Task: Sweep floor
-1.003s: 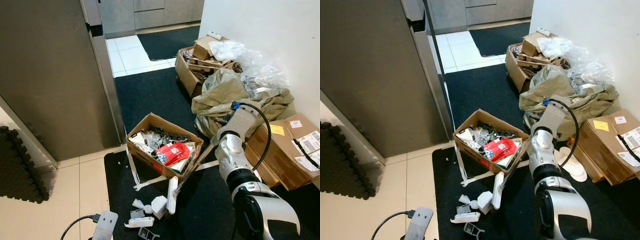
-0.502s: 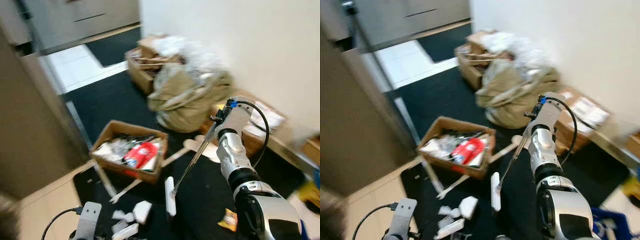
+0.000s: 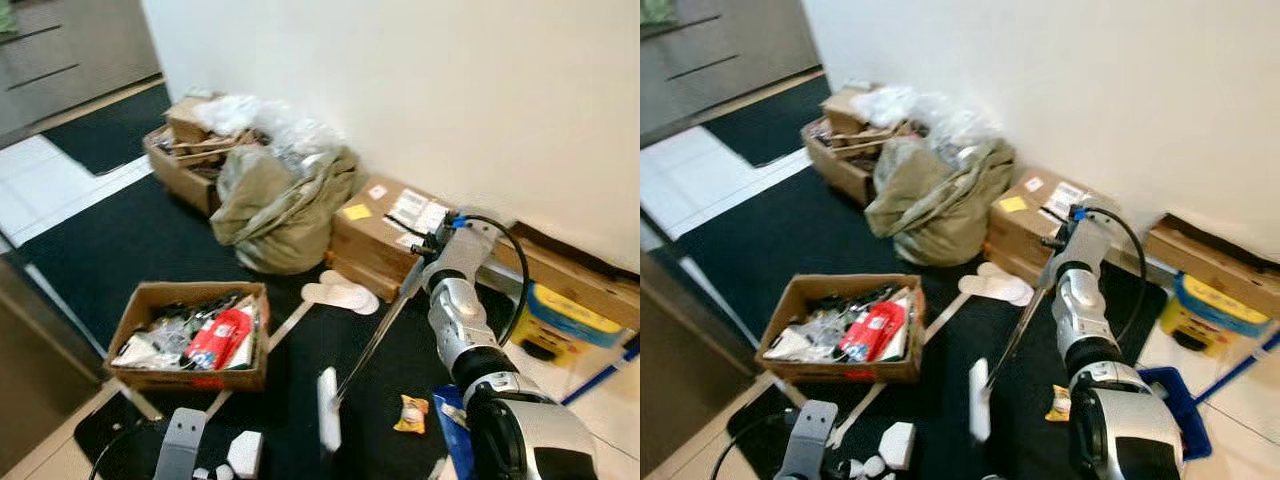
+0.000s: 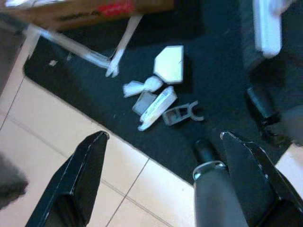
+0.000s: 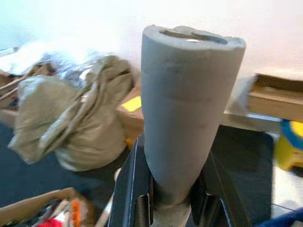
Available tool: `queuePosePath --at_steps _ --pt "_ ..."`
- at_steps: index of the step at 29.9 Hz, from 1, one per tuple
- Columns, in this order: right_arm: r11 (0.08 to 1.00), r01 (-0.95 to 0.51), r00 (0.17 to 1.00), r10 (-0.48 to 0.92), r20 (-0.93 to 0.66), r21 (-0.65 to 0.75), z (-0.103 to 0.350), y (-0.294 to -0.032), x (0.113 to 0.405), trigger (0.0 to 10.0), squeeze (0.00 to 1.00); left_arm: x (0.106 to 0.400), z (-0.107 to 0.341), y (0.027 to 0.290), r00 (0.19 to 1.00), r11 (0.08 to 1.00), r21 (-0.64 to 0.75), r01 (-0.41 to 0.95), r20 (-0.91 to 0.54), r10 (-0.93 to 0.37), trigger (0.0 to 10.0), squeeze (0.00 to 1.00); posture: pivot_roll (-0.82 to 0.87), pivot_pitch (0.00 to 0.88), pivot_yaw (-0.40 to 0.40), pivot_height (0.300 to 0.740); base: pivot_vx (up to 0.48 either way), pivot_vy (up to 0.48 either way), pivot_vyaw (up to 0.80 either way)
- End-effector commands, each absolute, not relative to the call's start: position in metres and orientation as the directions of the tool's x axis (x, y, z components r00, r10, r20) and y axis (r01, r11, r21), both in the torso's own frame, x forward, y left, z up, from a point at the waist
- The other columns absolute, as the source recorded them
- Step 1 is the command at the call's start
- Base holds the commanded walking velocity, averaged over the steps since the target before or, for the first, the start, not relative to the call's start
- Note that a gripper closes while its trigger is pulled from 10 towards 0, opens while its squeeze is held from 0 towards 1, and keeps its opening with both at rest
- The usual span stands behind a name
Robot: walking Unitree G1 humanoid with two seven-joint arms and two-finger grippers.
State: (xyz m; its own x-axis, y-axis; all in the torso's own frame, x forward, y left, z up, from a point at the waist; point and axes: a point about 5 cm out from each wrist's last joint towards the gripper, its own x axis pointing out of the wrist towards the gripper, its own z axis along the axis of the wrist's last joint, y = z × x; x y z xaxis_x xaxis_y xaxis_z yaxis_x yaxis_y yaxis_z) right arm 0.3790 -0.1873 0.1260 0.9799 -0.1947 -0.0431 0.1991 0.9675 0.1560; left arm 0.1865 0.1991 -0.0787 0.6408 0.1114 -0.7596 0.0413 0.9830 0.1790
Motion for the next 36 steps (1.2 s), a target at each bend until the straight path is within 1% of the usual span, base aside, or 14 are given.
queuePosePath --at_steps 1,5,9,12,13,14,16,18,19,23,25,30,36 --pt "0.975 0.173 0.985 -0.169 -0.042 0.138 0.125 -0.181 0.379 10.0 0.0 0.177 -0.083 0.202 0.614 0.984 0.178 0.023 -0.779 0.127 10.0 0.0 -0.06 0.063 0.005 0.74 0.0 0.0 -0.75" --pt "0.979 0.159 0.987 -0.154 -0.047 0.126 0.123 -0.179 0.379 10.0 0.0 0.177 -0.083 0.202 0.616 0.984 0.177 0.018 -0.777 0.129 10.0 0.0 -0.07 0.061 -0.008 0.74 0.0 0.0 -0.75" --pt "0.993 0.081 0.996 -0.077 -0.05 0.086 0.121 -0.166 0.379 10.0 0.0 0.18 -0.082 0.203 0.624 0.985 0.172 -0.014 -0.768 0.143 10.0 0.0 -0.07 0.033 -0.034 0.74 0.0 0.0 -0.75" --pt "0.995 0.066 0.997 -0.062 -0.052 0.08 0.12 -0.163 0.379 10.0 0.0 0.18 -0.081 0.203 0.625 0.985 0.172 -0.022 -0.767 0.148 10.0 0.0 -0.07 0.033 -0.034 0.74 0.0 0.0 -0.75" --pt "0.996 0.041 0.998 -0.037 -0.055 0.076 0.12 -0.159 0.379 10.0 0.0 0.181 -0.081 0.203 0.627 0.985 0.17 -0.042 -0.763 0.158 10.0 0.0 -0.08 0.015 -0.066 0.74 0.0 0.0 -0.75" --pt "0.996 0.041 0.998 -0.037 -0.055 0.076 0.12 -0.159 0.379 10.0 0.0 0.181 -0.081 0.203 0.627 0.985 0.17 -0.042 -0.763 0.158 10.0 0.0 -0.08 0.015 -0.066 0.74 0.0 0.0 -0.75" --pt "0.997 -0.007 0.998 0.011 -0.058 0.074 0.118 -0.152 0.378 10.0 0.0 0.182 -0.08 0.203 0.631 0.984 0.16 -0.08 -0.756 0.174 10.0 0.0 -0.07 0.0 -0.093 0.74 0.0 0.0 -0.75" --pt "0.997 -0.024 0.998 0.028 -0.058 0.073 0.118 -0.149 0.378 10.0 0.0 0.182 -0.08 0.202 0.633 0.983 0.157 -0.09 -0.753 0.178 10.0 0.0 -0.07 0.0 -0.093 0.74 0.0 0.0 -0.74" --pt "0.994 -0.066 0.996 0.071 -0.053 0.085 0.118 -0.141 0.378 10.0 0.0 0.181 -0.081 0.2 0.632 0.984 0.157 -0.088 -0.754 0.177 10.0 0.0 -0.06 0.0 -0.094 0.74 0.0 0.0 0.0" --pt "0.992 -0.094 0.994 0.099 -0.044 0.089 0.118 -0.135 0.378 10.0 0.0 0.179 -0.082 0.198 0.63 0.984 0.158 -0.08 -0.757 0.173 10.0 0.0 -0.06 0.0 -0.094 0.74 0.0 0.0 0.0" --pt "0.989 -0.111 0.992 0.116 -0.044 0.095 0.116 -0.13 0.376 10.0 0.0 0.178 -0.083 0.197 0.629 0.985 0.161 -0.067 -0.759 0.167 10.0 0.0 -0.07 0.0 -0.072 0.74 0.0 0.0 0.0" --pt "0.985 -0.134 0.989 0.14 -0.043 0.11 0.113 -0.123 0.374 10.0 0.0 0.177 -0.083 0.197 0.628 0.985 0.169 -0.046 -0.761 0.16 10.0 0.0 -0.07 0.0 -0.065 0.74 0.0 0.0 0.0" --pt "0.967 -0.214 0.975 0.22 -0.029 0.138 0.107 -0.112 0.367 10.0 0.0 0.176 -0.084 0.196 0.625 0.983 0.182 0.004 -0.768 0.14 10.0 0.0 -0.09 0.0 -0.032 0.74 0.0 0.0 0.0"
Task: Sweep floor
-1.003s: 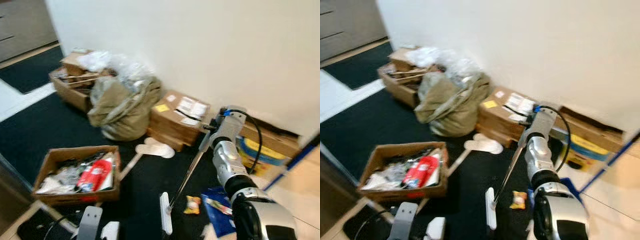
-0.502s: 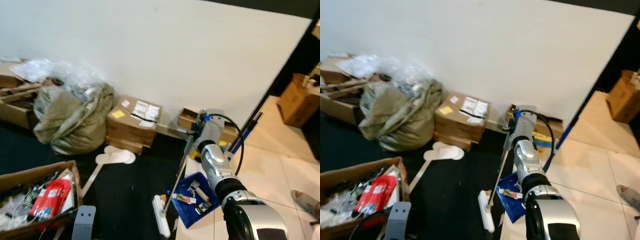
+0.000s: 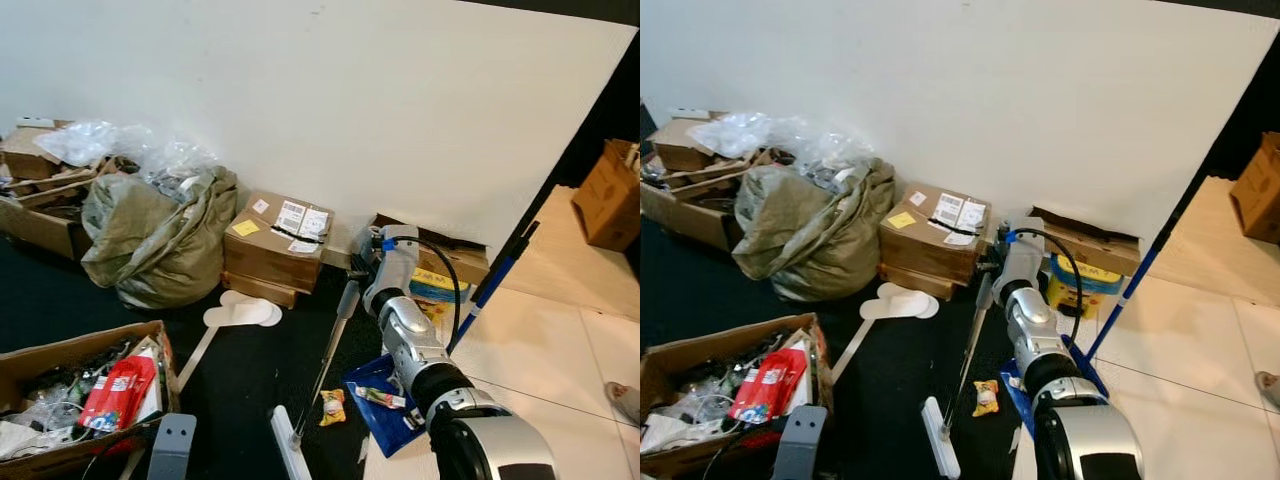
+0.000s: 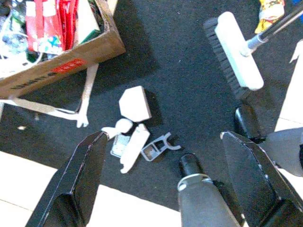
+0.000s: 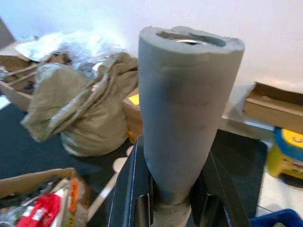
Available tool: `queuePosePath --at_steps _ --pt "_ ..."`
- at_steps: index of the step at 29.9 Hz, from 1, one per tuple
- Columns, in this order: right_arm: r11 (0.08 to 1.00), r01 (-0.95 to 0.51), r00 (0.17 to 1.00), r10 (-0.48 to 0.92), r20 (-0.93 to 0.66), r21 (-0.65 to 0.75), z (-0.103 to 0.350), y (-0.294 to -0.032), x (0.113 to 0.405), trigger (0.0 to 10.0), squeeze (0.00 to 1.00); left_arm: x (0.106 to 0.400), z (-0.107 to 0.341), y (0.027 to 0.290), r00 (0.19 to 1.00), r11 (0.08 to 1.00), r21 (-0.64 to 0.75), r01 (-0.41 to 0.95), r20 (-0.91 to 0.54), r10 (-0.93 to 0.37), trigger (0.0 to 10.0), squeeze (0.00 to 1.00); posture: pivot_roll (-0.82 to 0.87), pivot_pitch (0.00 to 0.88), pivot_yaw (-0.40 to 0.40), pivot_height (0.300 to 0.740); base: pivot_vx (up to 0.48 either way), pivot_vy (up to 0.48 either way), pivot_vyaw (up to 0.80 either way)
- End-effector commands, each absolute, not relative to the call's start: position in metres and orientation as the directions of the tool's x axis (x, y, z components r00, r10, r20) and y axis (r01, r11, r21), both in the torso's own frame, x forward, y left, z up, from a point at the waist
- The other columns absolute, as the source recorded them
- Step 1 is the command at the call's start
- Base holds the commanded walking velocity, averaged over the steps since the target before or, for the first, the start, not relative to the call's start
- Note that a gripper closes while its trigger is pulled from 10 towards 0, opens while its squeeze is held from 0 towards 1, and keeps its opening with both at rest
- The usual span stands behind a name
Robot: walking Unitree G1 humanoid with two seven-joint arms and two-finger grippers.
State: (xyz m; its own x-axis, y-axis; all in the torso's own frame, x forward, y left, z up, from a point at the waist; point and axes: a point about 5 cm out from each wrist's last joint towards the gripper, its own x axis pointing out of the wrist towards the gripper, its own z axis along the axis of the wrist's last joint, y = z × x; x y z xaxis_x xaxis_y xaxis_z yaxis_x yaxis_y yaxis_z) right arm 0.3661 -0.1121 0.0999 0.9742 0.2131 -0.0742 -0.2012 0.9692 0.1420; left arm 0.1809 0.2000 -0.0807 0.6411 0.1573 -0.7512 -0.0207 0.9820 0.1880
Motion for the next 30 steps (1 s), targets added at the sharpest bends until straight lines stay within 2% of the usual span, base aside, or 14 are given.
queuePosePath --at_steps 1,14,18,30 --pt "0.967 -0.214 0.975 0.22 -0.029 0.138 0.107 -0.112 0.367 10.0 0.0 0.176 -0.084 0.196 0.625 0.983 0.182 0.004 -0.768 0.14 10.0 0.0 -0.09 0.0 -0.032 0.74 0.0 0.0 0.0" --pt "0.94 -0.304 0.946 0.317 -0.066 0.155 0.09 -0.101 0.356 10.0 0.0 0.177 -0.085 0.189 0.624 0.984 0.173 0.043 -0.774 0.109 10.0 0.0 -0.12 0.0 -0.022 0.74 0.0 0.0 0.0" --pt "0.934 -0.32 0.939 0.335 -0.076 0.158 0.086 -0.099 0.353 10.0 0.0 0.176 -0.085 0.188 0.621 0.987 0.155 0.036 -0.777 0.1 10.0 0.0 -0.12 0.0 -0.022 0.74 0.0 -0.36 0.0" --pt "0.921 -0.366 0.923 0.378 -0.078 0.134 0.085 -0.095 0.351 10.0 0.0 0.174 -0.086 0.191 0.614 0.988 0.156 0.012 -0.781 0.115 10.0 0.0 -0.11 0.008 -0.015 0.74 0.0 0.0 0.0"
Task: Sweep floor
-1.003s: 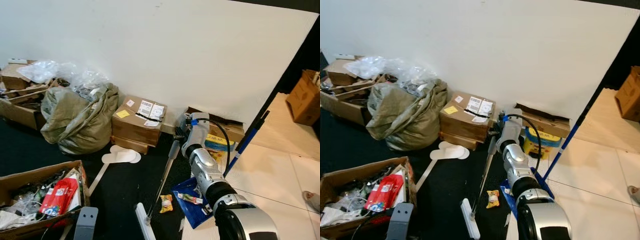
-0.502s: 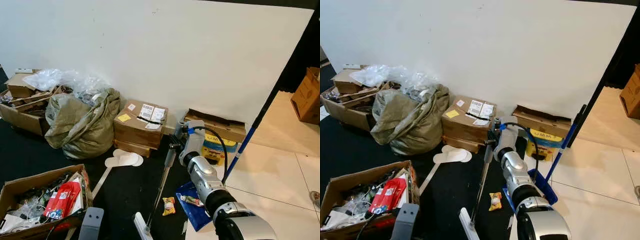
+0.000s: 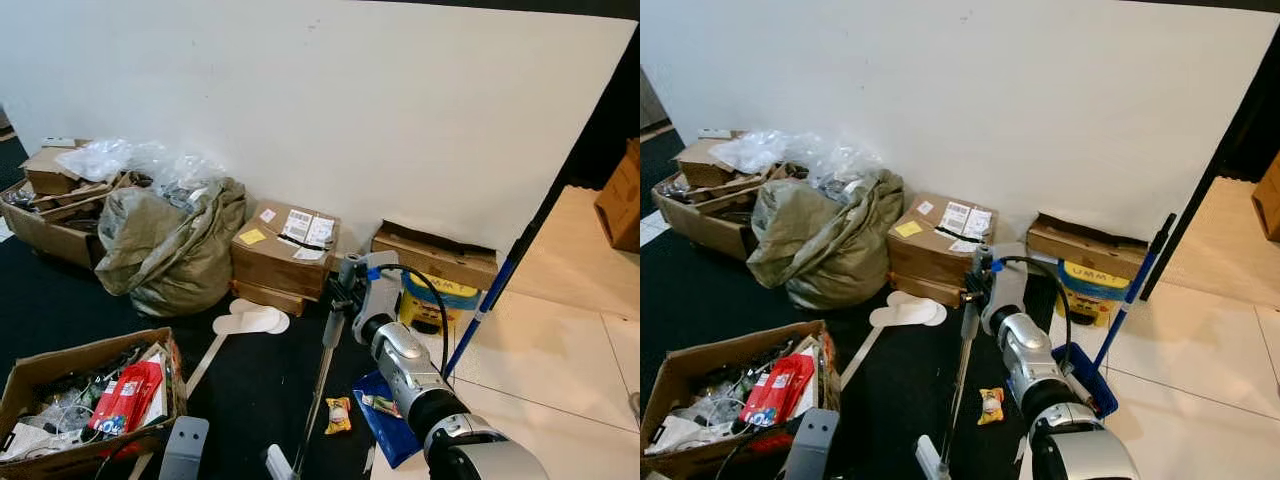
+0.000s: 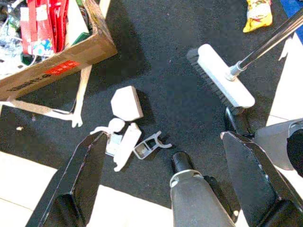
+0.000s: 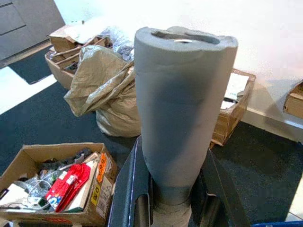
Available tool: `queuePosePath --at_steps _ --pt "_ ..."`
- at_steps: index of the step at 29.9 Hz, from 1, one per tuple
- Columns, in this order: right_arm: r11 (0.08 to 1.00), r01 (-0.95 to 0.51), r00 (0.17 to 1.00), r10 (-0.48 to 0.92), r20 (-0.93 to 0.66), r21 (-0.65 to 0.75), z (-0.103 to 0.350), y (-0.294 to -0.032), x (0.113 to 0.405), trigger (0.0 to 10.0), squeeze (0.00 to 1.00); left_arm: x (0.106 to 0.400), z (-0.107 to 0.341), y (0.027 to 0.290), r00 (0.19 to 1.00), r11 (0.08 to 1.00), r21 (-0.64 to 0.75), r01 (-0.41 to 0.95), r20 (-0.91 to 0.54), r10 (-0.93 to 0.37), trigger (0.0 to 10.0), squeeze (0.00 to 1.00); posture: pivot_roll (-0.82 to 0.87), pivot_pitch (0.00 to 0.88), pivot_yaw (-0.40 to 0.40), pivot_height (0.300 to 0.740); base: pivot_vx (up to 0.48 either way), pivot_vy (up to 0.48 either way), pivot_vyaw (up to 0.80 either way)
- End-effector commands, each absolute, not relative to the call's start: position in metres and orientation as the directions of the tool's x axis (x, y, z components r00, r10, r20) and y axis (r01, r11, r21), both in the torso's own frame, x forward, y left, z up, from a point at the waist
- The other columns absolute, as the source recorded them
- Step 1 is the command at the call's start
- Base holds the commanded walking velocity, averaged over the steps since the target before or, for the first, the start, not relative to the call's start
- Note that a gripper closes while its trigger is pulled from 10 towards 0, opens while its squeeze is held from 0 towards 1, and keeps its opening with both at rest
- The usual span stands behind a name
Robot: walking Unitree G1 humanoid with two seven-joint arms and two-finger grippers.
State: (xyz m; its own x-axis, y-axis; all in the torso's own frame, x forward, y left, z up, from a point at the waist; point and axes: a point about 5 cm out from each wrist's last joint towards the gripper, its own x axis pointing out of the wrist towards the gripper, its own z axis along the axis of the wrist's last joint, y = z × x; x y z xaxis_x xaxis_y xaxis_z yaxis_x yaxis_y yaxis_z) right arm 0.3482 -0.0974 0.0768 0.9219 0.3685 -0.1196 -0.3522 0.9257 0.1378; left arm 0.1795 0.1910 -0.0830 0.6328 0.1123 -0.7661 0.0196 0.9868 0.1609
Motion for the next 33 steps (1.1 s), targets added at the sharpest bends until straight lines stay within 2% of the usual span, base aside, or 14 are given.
queuePosePath --at_steps 1,13,19,22,33 --pt "0.915 -0.383 0.916 0.394 -0.079 0.128 0.084 -0.0927 0.3498 10.0 0.0 0.1734 -0.086 0.1922 0.612 0.988 0.157 0.011 -0.782 0.118 10.0 0.0 -0.11 0.005 -0.016 0.74 0.0 0.0 0.0" --pt "0.904 -0.414 0.903 0.423 -0.079 0.106 0.0839 -0.0887 0.3481 10.0 0.0 0.1704 -0.0875 0.1924 0.603 0.988 0.15 0.024 -0.791 0.105 10.0 0.0 -0.11 0.013 -0.025 0.74 0.0 0.0 0.0" --pt "0.904 -0.416 0.902 0.424 -0.081 0.099 0.084 -0.0889 0.3482 10.0 0.0 0.1691 -0.0886 0.1899 0.594 0.99 0.139 0.029 -0.799 0.095 10.0 0.0 -0.11 0.014 -0.025 0.74 0.0 -0.48 0.0" --pt "0.903 -0.418 0.901 0.426 -0.083 0.097 0.0839 -0.0893 0.3482 10.0 0.0 0.1672 -0.0892 0.1911 0.593 0.99 0.142 -0.017 -0.796 0.124 10.0 0.0 -0.11 0.013 -0.03 0.74 0.0 0.0 0.0" --pt "0.902 -0.421 0.899 0.429 -0.091 0.095 0.0827 -0.0896 0.3476 10.0 0.0 0.1662 -0.0896 0.1923 0.585 0.99 0.143 -0.016 -0.801 0.125 10.0 0.0 -0.11 0.017 -0.034 0.74 0.0 0.0 0.0"
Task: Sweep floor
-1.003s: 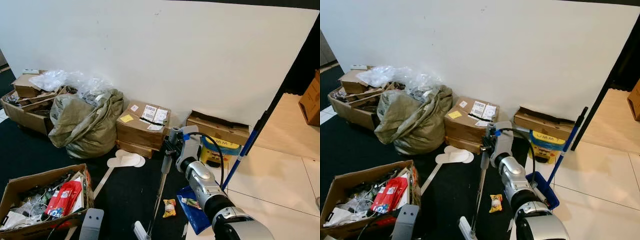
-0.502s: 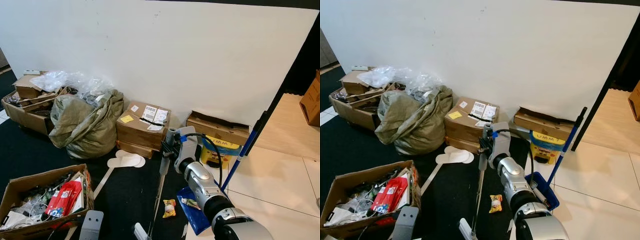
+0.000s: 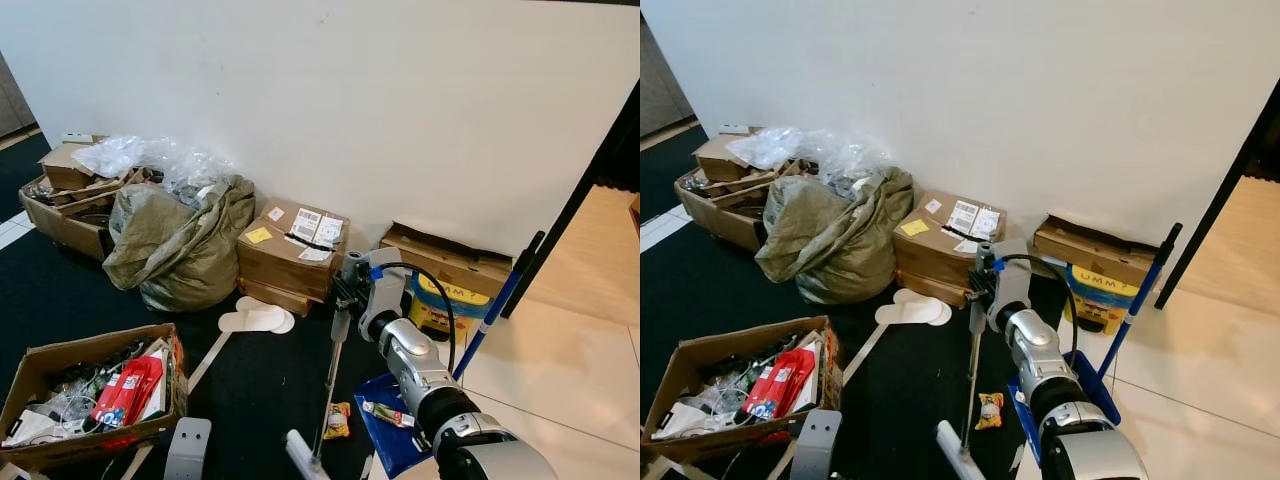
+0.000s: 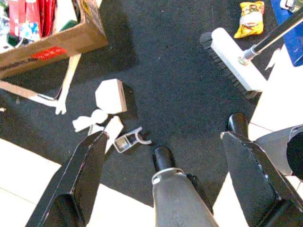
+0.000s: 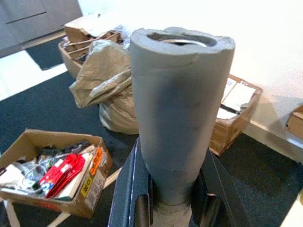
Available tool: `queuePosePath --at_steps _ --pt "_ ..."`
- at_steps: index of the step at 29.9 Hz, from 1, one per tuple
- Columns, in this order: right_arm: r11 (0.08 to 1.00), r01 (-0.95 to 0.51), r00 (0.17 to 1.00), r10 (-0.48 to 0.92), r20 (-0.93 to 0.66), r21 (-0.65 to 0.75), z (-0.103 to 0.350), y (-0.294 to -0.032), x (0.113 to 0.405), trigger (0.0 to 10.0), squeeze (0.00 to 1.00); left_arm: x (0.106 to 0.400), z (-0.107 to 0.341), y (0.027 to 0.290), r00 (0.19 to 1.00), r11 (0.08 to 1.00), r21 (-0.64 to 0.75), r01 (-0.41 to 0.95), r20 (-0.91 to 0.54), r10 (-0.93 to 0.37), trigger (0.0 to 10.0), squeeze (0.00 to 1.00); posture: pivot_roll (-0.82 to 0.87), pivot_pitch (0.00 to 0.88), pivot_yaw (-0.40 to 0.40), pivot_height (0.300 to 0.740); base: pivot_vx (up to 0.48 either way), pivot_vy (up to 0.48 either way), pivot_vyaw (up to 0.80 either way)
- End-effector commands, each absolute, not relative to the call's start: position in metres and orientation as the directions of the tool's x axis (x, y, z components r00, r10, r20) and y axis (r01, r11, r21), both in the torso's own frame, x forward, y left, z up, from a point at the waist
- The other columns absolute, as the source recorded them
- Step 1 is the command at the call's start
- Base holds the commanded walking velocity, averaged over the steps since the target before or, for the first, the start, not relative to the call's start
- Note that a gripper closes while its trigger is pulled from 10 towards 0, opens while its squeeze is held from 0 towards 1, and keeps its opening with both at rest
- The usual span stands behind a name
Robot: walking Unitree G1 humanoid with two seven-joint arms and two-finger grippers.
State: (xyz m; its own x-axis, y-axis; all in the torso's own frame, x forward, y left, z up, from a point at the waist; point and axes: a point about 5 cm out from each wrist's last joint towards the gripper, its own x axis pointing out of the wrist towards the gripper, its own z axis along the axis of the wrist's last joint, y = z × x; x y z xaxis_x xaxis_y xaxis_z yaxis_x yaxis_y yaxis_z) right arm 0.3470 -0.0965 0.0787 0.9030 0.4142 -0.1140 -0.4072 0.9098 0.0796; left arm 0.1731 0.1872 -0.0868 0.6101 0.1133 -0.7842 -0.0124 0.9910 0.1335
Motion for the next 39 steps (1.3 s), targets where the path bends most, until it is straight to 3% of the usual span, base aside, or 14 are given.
queuePosePath --at_steps 1,10,18,39 --pt "0.902 -0.421 0.899 0.429 -0.091 0.095 0.083 -0.09 0.348 10.0 0.0 0.166 -0.09 0.192 0.585 0.99 0.143 -0.016 -0.801 0.125 10.0 0.0 -0.11 0.017 -0.034 0.74 0.0 0.0 0.0" --pt "0.902 -0.421 0.897 0.43 -0.104 0.098 0.08 -0.09 0.346 10.0 0.0 0.166 -0.09 0.192 0.584 0.99 0.142 -0.011 -0.802 0.122 10.0 0.0 -0.12 0.014 -0.036 0.74 0.0 0.0 0.0" --pt "0.92 -0.315 0.922 0.354 -0.154 0.232 0.058 -0.103 0.336 10.0 0.0 0.162 -0.092 0.189 0.578 0.988 0.153 0.014 -0.807 0.117 10.0 0.0 -0.12 0.009 -0.039 0.74 0.0 0.0 0.0" --pt "0.903 -0.377 0.89 0.415 -0.19 0.206 0.045 -0.102 0.325 10.0 0.0 0.157 -0.094 0.19 0.562 0.988 0.152 0.021 -0.819 0.114 10.0 0.0 -0.12 0.017 -0.038 0.74 0.0 0.0 0.0"
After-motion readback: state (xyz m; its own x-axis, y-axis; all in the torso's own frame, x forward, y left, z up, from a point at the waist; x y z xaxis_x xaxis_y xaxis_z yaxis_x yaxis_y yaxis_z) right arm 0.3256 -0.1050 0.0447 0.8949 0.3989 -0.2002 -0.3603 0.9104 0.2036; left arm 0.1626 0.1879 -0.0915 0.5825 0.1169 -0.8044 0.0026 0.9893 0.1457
